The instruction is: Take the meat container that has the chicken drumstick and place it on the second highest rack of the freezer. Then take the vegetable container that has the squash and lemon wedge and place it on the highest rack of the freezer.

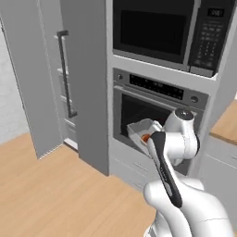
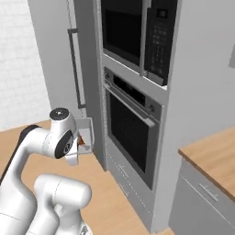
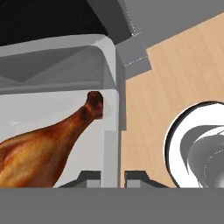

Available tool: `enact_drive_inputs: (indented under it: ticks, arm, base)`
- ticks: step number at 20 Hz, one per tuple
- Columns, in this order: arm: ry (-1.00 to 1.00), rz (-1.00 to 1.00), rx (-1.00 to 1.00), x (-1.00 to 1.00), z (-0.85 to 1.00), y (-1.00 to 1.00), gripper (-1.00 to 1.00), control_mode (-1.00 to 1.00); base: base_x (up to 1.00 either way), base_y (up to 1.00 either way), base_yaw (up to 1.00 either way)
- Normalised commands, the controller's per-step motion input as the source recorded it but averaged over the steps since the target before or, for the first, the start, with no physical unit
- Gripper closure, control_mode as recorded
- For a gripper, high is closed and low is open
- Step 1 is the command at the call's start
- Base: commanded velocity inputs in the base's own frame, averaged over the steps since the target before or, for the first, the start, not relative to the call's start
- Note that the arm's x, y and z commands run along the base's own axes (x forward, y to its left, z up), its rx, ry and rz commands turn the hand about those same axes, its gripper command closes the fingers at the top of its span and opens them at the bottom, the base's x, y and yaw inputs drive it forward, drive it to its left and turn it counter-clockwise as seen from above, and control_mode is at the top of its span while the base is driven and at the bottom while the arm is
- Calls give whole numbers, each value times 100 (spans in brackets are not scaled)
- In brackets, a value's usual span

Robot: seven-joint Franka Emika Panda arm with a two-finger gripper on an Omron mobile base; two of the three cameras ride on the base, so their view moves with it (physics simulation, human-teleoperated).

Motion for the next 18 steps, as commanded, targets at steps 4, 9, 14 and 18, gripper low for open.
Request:
enact_drive_inputs:
  ticks: [4,9,14,18]
  arm:
    - [0,0,0,0,0,0,100,100]
    - [0,0,0,0,0,0,100,100]
    - [0,0,0,0,0,0,100,100]
    - [0,0,0,0,0,0,100,100]
  base:
    - [73,69,18]
    - [72,69,12]
    - [50,53,6]
    - [58,37,-2]
